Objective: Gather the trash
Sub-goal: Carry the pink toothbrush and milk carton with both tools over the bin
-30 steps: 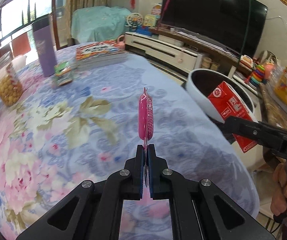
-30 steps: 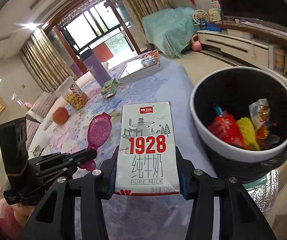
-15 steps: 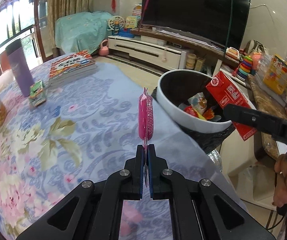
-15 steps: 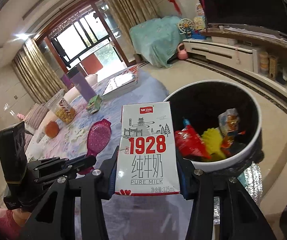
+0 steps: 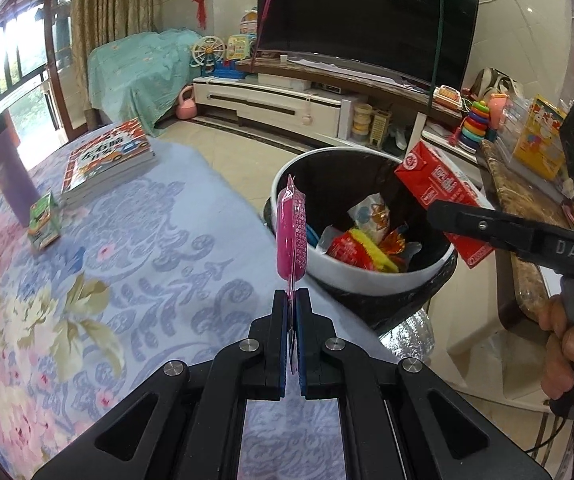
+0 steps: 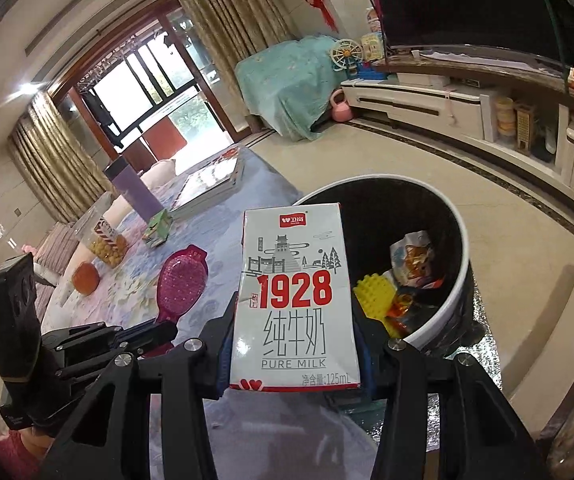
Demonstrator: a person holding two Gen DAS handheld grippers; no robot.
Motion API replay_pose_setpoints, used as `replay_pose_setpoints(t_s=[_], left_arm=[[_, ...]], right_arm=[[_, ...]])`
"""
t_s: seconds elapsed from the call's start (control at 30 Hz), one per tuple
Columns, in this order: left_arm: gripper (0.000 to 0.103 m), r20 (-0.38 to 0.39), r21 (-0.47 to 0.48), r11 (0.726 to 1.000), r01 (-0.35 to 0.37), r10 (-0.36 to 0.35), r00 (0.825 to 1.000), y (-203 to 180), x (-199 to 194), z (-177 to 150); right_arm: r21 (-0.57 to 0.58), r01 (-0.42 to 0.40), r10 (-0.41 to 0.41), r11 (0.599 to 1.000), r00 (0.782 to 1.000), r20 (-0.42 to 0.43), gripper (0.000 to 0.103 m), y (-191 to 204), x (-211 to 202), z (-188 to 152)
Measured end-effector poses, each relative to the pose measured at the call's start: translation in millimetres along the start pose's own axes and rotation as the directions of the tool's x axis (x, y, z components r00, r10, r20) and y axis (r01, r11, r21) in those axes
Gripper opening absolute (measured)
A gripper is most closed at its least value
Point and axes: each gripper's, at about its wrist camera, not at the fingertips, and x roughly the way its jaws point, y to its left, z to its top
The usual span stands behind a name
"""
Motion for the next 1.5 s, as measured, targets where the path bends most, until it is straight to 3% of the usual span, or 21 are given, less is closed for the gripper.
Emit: replay_pose_setpoints(t_s=[0.7,1.5], left_arm=[[0.002,-0.012,0.042,0.999,0.021,-0.021,1.000,-20,40,43],[0.002,-0.042,0.056,0.998,0.014,-0.011,0.999,-35,64,61]], right_arm=[[-0.010,0.057,-0.057,0.998,0.998,-0.041,0.048,-28,20,25],[-0.017,0.070,-0.071,0.997,0.995,-0.074,0.048,-36,28,34]])
